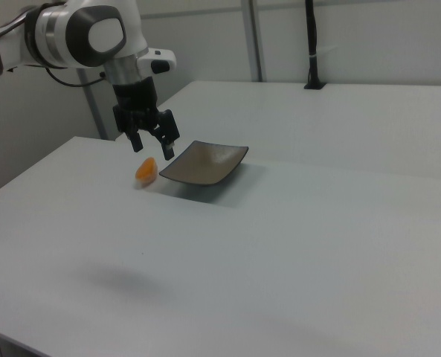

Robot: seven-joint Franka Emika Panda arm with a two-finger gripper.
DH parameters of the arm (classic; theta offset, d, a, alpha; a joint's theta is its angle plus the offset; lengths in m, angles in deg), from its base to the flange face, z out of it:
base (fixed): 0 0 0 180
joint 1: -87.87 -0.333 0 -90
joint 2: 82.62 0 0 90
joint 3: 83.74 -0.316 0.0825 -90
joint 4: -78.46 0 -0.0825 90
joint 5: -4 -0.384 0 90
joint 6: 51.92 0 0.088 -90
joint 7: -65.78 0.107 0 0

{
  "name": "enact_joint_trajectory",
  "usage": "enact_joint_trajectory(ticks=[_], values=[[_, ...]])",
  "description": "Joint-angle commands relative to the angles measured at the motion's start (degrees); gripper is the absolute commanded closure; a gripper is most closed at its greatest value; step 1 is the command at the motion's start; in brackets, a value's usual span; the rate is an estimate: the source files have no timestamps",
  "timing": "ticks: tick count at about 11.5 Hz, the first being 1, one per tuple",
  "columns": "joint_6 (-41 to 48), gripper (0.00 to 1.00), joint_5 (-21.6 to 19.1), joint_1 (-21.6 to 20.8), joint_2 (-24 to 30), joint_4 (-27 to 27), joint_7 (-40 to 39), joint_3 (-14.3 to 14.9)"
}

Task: Bread is placed on a ceramic plate
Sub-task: 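Move the open gripper down to the orange bread roll beside the plate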

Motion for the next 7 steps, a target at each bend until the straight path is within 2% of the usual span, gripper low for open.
enact_joint_trajectory(ticks=[1,7], values=[[-3.1,0.00,-1.0,-0.9,0.1,-2.4,-1.3,0.0],[-3.3,0.00,-1.1,-0.8,-0.2,-2.3,-0.9,-0.2]])
